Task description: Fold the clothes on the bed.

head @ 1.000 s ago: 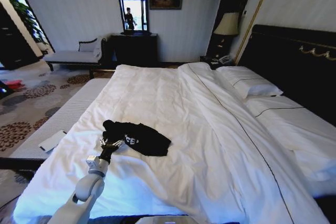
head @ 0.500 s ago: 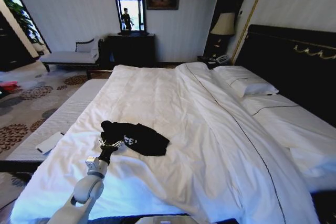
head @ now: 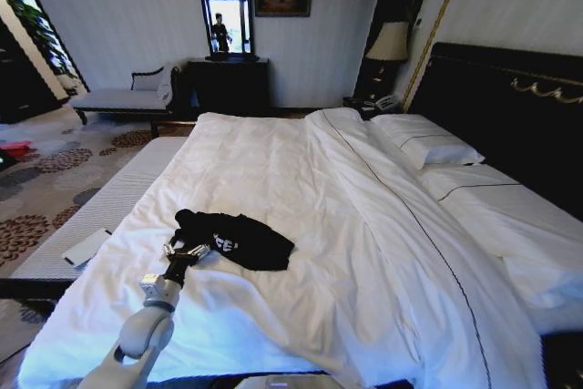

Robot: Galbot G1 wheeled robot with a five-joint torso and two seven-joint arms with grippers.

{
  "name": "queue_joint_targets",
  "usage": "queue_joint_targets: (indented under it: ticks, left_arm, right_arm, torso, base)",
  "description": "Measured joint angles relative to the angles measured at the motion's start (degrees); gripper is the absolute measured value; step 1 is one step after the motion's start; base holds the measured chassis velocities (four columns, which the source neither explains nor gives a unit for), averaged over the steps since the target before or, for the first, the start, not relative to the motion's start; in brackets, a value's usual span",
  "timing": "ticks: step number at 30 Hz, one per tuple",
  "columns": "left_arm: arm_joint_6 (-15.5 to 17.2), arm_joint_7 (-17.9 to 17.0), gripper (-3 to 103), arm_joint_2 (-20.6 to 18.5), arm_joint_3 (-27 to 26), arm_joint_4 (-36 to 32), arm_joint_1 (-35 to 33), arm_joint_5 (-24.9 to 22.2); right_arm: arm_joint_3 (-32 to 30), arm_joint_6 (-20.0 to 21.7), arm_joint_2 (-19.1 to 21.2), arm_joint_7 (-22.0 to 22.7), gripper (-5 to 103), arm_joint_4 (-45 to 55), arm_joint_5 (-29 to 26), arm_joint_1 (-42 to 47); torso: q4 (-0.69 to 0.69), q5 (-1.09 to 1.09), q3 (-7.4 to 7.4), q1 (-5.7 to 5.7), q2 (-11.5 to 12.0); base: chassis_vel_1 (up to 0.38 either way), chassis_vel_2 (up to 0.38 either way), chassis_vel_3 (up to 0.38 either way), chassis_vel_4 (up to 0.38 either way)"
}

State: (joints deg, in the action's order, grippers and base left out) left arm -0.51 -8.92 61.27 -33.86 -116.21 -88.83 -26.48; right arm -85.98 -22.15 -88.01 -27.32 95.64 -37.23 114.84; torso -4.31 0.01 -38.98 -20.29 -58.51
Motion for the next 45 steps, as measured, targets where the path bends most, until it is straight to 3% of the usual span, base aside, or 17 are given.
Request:
queue_joint_targets:
  ticks: [2, 10, 13, 20, 30, 45]
  left_arm:
    - [0.64, -0.5, 100, 0.38, -1.44, -1.3, -1.01, 0.07]
    - [1.83, -0.38, 100, 1.67, -3.24, -6.44, -5.07, 0.5]
    - [1.28, 0.65, 100, 2.1, -4.38, -11.35, -9.86, 0.74]
    - [-0.02, 1.77, 100, 2.27, -5.36, -15.13, -15.06, 2.33]
    - [-0.9, 1.72, 100, 6.92, -4.79, -15.33, -16.94, 5.95]
    - [-0.19, 0.74, 100, 6.01, -4.7, -15.88, -16.69, 5.8]
  right_arm:
    - [0.0, 0.53, 2.32, 1.86, 99, 4.26, 0.31, -0.49]
    - [1.83, 0.92, 7.73, 6.5, 100, 10.0, 0.35, -2.19]
    - [3.55, 2.06, 10.68, 8.33, 100, 12.46, -0.53, -3.66]
    - [6.93, 2.96, 14.02, 8.39, 100, 14.39, -1.02, -5.79]
    - [10.5, 3.07, 13.01, 8.31, 100, 13.23, 3.27, -8.49]
    - [12.74, 3.64, 10.72, 8.32, 100, 13.52, 5.37, -9.6]
  torso:
    - [-0.01, -0.02, 0.0, 0.0, 0.0]
    - [-0.01, 0.01, 0.0, -0.01, 0.01]
    - [-0.01, -0.01, 0.0, -0.01, 0.0]
    - [-0.02, 0.0, 0.0, -0.01, 0.0]
    - [-0.02, 0.0, 0.0, -0.01, 0.0]
    - [-0.02, 0.0, 0.0, -0.01, 0.0]
  base:
    - [0.0, 0.0, 0.0, 0.0]
    - [0.0, 0.0, 0.0, 0.0]
    - [0.0, 0.0, 0.0, 0.0]
    - [0.0, 0.0, 0.0, 0.0]
    - [0.0, 0.0, 0.0, 0.0]
    - [0.015, 0.017, -0.015, -0.018]
